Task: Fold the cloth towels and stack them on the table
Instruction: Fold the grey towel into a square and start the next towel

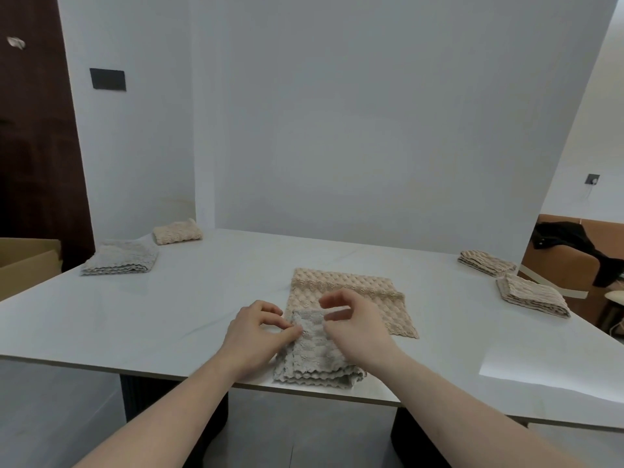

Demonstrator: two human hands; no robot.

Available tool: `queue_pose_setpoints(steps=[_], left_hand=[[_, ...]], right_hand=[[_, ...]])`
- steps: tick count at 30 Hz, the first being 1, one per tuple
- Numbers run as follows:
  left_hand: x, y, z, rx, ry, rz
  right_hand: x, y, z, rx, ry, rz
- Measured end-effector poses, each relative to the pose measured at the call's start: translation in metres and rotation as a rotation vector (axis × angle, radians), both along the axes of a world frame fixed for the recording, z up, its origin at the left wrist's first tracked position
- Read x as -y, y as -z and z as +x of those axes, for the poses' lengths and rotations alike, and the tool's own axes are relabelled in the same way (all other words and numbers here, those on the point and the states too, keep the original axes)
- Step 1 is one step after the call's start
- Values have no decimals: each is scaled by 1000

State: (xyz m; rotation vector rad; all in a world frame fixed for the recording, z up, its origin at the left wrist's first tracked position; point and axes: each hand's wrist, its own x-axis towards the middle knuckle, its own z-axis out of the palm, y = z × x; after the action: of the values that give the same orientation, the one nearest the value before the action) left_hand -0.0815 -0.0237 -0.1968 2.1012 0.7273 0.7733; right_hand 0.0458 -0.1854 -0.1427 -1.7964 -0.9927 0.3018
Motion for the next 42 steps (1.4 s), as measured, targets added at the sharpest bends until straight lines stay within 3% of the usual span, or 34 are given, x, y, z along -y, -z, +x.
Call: queue_pose_setpoints(steps=[3, 8, 16, 22, 26, 31, 36, 42], left_hand=[[-2, 1, 1, -11, 11, 32], [-1, 0, -1, 53, -26, -9], [-5, 4, 2, 26, -72, 28], [-5, 6, 5, -16, -69, 55], [-2, 6, 1, 11, -35, 168], [7, 7, 1, -226, 188, 448], [10, 4, 4, -483, 225, 395], [14, 2, 5, -628, 216, 430]], right_hand=[[10, 8, 6, 218, 18, -12], [24, 29, 18, 373, 19, -102], [35, 55, 31, 434, -81, -256], [25, 41, 26, 434, -111, -261], [14, 41, 17, 559, -167, -441], [10, 59, 12, 570, -171, -535], [11, 62, 13, 579, -156, -547], [11, 62, 10, 582, -126, -571]])
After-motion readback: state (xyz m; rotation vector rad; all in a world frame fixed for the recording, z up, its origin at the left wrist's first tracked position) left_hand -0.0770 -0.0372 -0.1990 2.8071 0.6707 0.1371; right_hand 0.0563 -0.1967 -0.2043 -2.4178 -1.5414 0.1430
